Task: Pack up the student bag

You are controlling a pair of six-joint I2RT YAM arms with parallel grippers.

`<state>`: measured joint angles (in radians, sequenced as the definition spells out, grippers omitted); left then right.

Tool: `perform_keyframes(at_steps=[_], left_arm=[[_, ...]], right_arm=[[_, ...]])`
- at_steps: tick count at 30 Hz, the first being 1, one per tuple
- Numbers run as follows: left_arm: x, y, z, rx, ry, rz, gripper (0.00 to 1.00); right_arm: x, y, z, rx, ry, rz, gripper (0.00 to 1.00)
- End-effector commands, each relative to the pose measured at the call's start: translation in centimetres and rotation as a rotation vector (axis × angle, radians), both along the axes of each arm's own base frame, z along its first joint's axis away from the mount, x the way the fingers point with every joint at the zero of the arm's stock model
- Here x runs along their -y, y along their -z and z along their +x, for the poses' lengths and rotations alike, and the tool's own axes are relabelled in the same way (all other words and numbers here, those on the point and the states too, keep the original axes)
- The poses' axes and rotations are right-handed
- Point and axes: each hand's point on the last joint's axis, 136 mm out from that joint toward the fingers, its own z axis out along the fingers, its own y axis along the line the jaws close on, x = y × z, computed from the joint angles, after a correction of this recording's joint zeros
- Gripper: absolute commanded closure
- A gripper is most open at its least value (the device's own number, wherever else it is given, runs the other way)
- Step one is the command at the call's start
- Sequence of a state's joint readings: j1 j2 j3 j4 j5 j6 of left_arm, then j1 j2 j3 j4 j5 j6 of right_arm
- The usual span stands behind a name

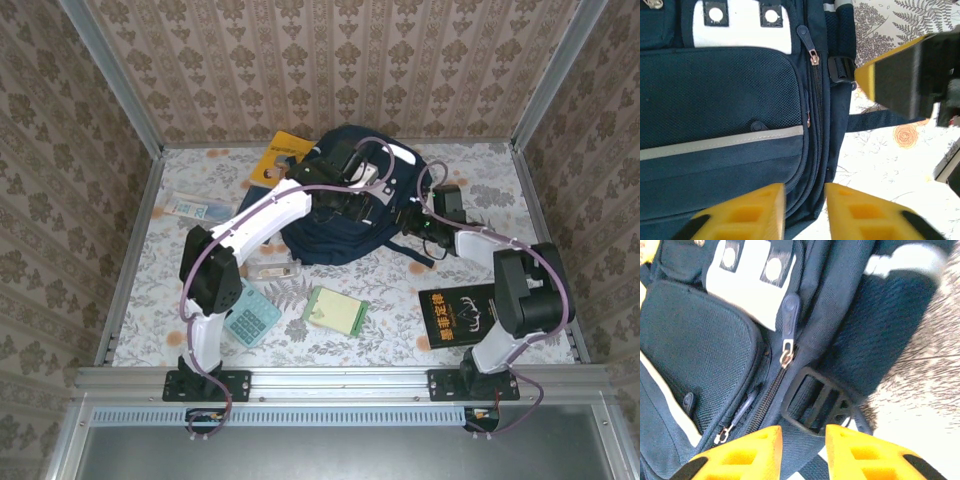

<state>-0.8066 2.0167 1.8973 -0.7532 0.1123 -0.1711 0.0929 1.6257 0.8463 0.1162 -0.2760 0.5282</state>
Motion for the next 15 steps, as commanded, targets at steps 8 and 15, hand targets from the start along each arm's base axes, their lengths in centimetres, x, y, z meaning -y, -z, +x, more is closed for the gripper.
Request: perform_keyframes(at_steps=[8, 15], left_arm=[[4.4, 6.9, -2.6, 0.019, 0.212, 0.185, 0.51], [4.6, 10.1, -2.0, 0.064, 0.237, 0.296, 0.42]], right_arm=[[4.1, -2.1, -3.5, -0.004, 0.119, 0.004, 0.58], [4.5, -3.4, -4.8, 0.022, 0.138, 0.021, 0.58]])
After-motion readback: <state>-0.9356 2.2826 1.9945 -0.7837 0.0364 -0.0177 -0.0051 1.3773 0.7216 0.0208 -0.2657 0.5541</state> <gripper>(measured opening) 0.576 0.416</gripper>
